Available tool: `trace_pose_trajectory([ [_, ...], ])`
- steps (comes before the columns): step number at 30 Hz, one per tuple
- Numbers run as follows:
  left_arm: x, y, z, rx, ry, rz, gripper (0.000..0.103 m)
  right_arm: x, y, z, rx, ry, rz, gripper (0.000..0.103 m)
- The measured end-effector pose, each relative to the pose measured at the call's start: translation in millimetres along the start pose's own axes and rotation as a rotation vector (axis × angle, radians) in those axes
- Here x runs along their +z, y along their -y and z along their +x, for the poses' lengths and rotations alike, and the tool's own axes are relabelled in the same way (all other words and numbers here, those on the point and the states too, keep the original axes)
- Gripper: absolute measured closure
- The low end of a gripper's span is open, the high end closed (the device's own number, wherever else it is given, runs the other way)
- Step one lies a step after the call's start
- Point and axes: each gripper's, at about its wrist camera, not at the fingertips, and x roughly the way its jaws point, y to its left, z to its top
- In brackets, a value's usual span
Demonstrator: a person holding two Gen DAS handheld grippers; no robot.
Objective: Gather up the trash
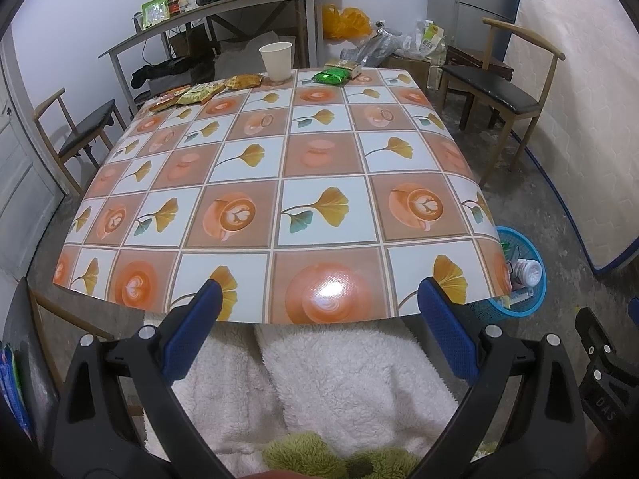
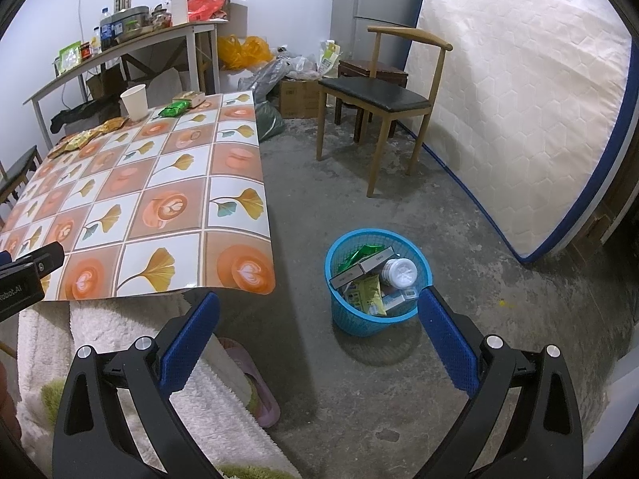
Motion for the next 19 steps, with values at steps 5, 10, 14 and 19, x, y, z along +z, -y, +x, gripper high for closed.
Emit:
trace_pose_trajectory([
  [5,0.2,-0.6,0.1,-0.001,-0.001,0.000,0.009,0.1,-0.2,-0.1,0.000,0.001,-0.001,0.007],
  [10,0.6,-0.7,0.0,-0.001,-0.001,0.001,0.009,0.1,-1.6,-0.2,0.000,0.002,-0.002,0.007],
  [14,0.9,-0.7,-0.1,0.003,-0.001,0.002,0.009,0.0,-1.6,-0.4,0.001,0.003,-0.002,0.007],
  [19,-1.8,-0.9,0.0,0.005,0.000,0.005,0.009,-0.1,-1.7,0.0,0.001,0.002,-0.001,0.007],
])
